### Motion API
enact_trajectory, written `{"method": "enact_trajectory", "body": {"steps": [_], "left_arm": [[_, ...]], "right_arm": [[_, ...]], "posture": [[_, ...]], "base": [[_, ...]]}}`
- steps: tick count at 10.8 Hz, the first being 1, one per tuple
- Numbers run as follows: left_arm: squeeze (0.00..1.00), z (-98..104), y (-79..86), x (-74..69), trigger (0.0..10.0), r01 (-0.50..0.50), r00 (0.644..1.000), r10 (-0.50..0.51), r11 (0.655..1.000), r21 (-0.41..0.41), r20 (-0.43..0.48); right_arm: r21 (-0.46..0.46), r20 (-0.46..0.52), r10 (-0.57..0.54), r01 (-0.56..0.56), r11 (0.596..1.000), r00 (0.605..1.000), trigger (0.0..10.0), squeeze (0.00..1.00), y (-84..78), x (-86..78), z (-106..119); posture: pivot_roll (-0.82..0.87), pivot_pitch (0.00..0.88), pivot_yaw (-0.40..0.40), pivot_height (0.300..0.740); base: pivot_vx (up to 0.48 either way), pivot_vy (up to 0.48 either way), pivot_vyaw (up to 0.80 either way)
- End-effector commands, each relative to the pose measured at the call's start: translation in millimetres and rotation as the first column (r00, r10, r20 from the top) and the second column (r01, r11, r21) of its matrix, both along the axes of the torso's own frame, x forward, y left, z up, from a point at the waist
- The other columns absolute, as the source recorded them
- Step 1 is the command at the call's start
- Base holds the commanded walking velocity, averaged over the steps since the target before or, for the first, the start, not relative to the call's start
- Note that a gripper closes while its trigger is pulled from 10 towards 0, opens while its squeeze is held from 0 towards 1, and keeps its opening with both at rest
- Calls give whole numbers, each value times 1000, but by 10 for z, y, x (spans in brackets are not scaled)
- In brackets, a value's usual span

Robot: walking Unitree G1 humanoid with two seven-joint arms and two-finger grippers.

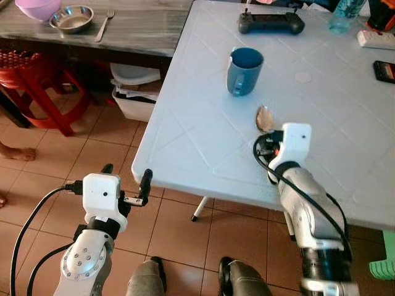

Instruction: Setting the table

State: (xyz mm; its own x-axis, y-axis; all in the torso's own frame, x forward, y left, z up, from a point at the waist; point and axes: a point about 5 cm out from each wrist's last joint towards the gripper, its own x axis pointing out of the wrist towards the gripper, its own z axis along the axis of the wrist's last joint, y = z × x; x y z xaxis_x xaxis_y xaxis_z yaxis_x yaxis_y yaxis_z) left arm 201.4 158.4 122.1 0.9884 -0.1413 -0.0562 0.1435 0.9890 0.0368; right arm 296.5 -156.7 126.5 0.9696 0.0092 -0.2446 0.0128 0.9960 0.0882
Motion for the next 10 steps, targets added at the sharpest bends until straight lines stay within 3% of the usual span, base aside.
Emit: {"method": "enact_trajectory", "body": {"steps": [1, 3, 5, 7, 9, 10], "left_arm": [[0, -24, 12, -19, 10000, 13, 1000, -13, 1000, -5, -23], [0, -32, 11, 10, 10000, 6, 1000, -6, 1000, 6, -20], [0, -77, 35, 48, 10000, -85, 996, 85, 996, -5, -35], [0, -130, 57, 60, 10000, -112, 993, 112, 994, 3, -49], [0, -81, 35, 188, 10000, -130, 991, 130, 992, -7, -12], [0, -78, 44, 238, 10000, -155, 988, 155, 988, -28, -9]], "right_arm": [[9, -245, -52, 56, 998, 968, 0, 0, -84, -206, -519], [37, -245, -111, 123, 992, 963, 0, 0, -159, -220, -537], [145, -248, -135, 175, 974, 959, 0, 0, -97, -152, -450], [143, -143, -90, 111, 983, 986, 0, 0, -44, -158, -309], [206, -112, -26, 49, 977, 993, 0, 0, 87, -136, -241], [247, -154, 19, 20, 969, 988, 0, 0, 175, -120, -271]], "posture": [[105, 241, 39, 740], [92, 240, 37, 740], [75, 231, 22, 740], [63, 212, 15, 740], [58, 203, 13, 740], [56, 177, 14, 740]], "base": [[0, 0, 0], [0, 0, 0], [0, 0, 0], [0, 240, 0], [0, 480, 0], [0, 480, 0]]}}
